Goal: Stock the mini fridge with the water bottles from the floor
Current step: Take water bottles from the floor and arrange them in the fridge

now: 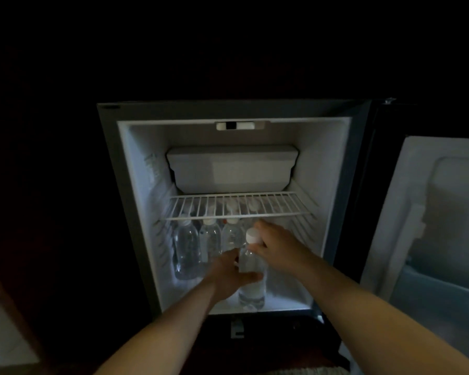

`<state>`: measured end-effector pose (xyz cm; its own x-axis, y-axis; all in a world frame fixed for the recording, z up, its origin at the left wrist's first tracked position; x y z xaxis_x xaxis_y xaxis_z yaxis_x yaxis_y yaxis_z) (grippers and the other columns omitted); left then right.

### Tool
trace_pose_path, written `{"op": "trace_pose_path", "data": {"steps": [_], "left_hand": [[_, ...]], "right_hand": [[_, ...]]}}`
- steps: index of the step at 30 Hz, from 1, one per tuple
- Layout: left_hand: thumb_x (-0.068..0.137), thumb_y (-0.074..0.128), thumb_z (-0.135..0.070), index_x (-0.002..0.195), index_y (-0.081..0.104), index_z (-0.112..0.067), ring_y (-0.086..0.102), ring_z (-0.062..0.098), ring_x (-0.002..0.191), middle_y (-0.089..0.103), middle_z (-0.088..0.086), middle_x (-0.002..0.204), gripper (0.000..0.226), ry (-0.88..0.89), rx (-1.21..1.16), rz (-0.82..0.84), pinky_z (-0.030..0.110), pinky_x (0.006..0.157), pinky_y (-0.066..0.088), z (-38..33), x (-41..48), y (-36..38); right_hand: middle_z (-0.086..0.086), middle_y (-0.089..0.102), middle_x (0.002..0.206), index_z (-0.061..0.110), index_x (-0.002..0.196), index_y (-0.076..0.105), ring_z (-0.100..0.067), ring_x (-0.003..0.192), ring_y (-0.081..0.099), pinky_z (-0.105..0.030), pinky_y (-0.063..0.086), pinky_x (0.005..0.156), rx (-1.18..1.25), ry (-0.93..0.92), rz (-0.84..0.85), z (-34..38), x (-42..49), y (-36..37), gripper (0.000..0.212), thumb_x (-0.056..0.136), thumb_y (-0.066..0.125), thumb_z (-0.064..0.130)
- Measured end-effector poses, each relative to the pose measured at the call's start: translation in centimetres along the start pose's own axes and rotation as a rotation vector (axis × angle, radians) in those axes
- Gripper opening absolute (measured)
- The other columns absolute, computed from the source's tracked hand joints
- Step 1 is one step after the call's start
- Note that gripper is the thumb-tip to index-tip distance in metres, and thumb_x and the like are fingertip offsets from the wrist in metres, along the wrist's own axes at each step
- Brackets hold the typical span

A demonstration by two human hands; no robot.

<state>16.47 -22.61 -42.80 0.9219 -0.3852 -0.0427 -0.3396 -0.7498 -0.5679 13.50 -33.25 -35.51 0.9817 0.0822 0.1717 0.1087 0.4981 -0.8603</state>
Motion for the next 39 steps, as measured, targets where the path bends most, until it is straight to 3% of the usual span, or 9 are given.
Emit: {"op": "trace_pose_path", "data": {"steps": [2, 6, 9, 14, 22, 27, 31, 36, 39], "left_hand": [[0.078, 0.074, -0.016, 0.108, 0.057, -0.019, 0.054, -0.002, 0.074, 0.058, -0.009, 0.089, 0.035, -0.027, -0.087, -0.006, 0.0, 0.056, 0.043, 0.5, 0.5, 0.9], [0.076, 0.075, -0.02, 0.103, 0.05, -0.018, 0.052, 0.014, 0.085, 0.052, -0.006, 0.085, 0.037, -0.063, -0.138, -0.075, 0.019, 0.068, 0.043, 1.7, 1.7, 2.3], [0.08, 0.07, -0.016, 0.105, 0.047, -0.022, 0.048, 0.007, 0.075, 0.049, -0.008, 0.082, 0.034, -0.061, -0.165, -0.083, 0.009, 0.06, 0.037, 2.6, 2.4, 2.9], [0.086, 0.062, -0.016, 0.133, 0.05, -0.018, 0.056, 0.018, 0.113, 0.057, 0.001, 0.126, 0.048, -0.081, -0.157, -0.04, 0.028, 0.097, 0.046, 4.0, 2.6, 3.7], [0.092, 0.048, -0.008, 0.128, 0.054, -0.01, 0.055, 0.022, 0.117, 0.059, 0.008, 0.128, 0.037, -0.215, -0.293, -0.032, 0.019, 0.088, 0.039, 5.5, 1.9, 4.2], [0.09, 0.041, -0.011, 0.129, 0.054, -0.013, 0.055, 0.026, 0.118, 0.058, 0.012, 0.13, 0.041, -0.272, -0.298, -0.029, 0.031, 0.099, 0.044, 5.1, 2.0, 4.3], [0.094, 0.037, -0.007, 0.133, 0.048, -0.014, 0.053, 0.024, 0.103, 0.057, 0.017, 0.126, 0.041, -0.299, -0.474, -0.042, 0.025, 0.082, 0.035, 4.2, 2.2, 4.8], [0.095, 0.038, -0.004, 0.074, 0.05, -0.017, 0.042, 0.006, 0.068, 0.048, -0.001, 0.077, 0.028, -0.333, -0.644, -0.113, 0.018, 0.061, 0.034, 4.5, 3.1, 5.3], [0.096, 0.04, -0.005, 0.077, 0.053, -0.014, 0.047, 0.01, 0.076, 0.049, -0.004, 0.075, 0.024, -0.324, -0.713, -0.156, 0.023, 0.067, 0.038, 4.9, 3.7, 5.2]], "right_hand": [[-0.012, 0.057, 0.119, 0.007, 0.116, 0.048, -0.026, 0.106, 0.057, -0.026, 0.036, 0.076, -0.021, 0.042, -0.041, -1.0, 0.3, 0.5, 0.031, 0.092, 0.055, 0.027], [-0.01, 0.058, 0.117, 0.008, 0.116, 0.051, -0.024, 0.106, 0.057, -0.023, 0.034, 0.076, -0.017, 0.103, -0.119, -2.7, 0.8, 1.7, 0.029, 0.093, 0.054, 0.026], [-0.008, 0.057, 0.117, 0.009, 0.116, 0.05, -0.022, 0.107, 0.056, -0.021, 0.034, 0.076, -0.016, 0.111, -0.164, -3.2, 1.0, 2.8, 0.028, 0.093, 0.053, 0.024], [-0.004, 0.053, 0.12, 0.013, 0.123, 0.049, -0.019, 0.107, 0.055, -0.022, 0.036, 0.078, 0.09, 0.146, -0.223, -4.3, 1.3, 3.4, 0.032, 0.093, 0.054, 0.023], [-0.008, 0.058, 0.124, 0.019, 0.137, 0.036, -0.024, 0.108, 0.058, -0.023, 0.039, 0.078, 0.272, 0.3, -0.037, -6.9, -0.3, 6.2, 0.067, 0.08, 0.071, 0.02], [-0.01, 0.059, 0.123, 0.017, 0.137, 0.038, -0.027, 0.113, 0.058, -0.029, 0.046, 0.085, 0.295, 0.347, -0.143, -6.7, -0.1, 6.8, 0.064, 0.082, 0.069, 0.015], [-0.01, 0.061, 0.121, 0.019, 0.136, 0.043, -0.028, 0.111, 0.059, -0.04, 0.05, 0.092, 0.279, 0.38, -0.225, -6.7, 0.5, 7.0, 0.06, 0.082, 0.069, 0.019], [-0.009, 0.056, 0.123, 0.026, 0.137, 0.038, -0.03, 0.112, 0.057, -0.034, 0.048, 0.084, 0.308, 0.513, -0.278, -7.7, 1.8, 7.6, 0.058, 0.086, 0.064, 0.021], [-0.011, 0.058, 0.123, 0.02, 0.135, 0.045, -0.03, 0.109, 0.058, -0.031, 0.047, 0.082, 0.351, 0.556, -0.3, -8.5, 2.4, 8.2, 0.048, 0.089, 0.06, 0.024]]}}
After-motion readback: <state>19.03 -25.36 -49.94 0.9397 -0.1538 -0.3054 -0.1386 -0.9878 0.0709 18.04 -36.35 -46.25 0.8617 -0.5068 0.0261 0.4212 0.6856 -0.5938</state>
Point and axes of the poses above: each hand's wrist, its own x-axis towards the middle knuckle, its own y-axis out of the palm, z = x × y, the point moved 6 cm from there along x, towards the middle knuckle
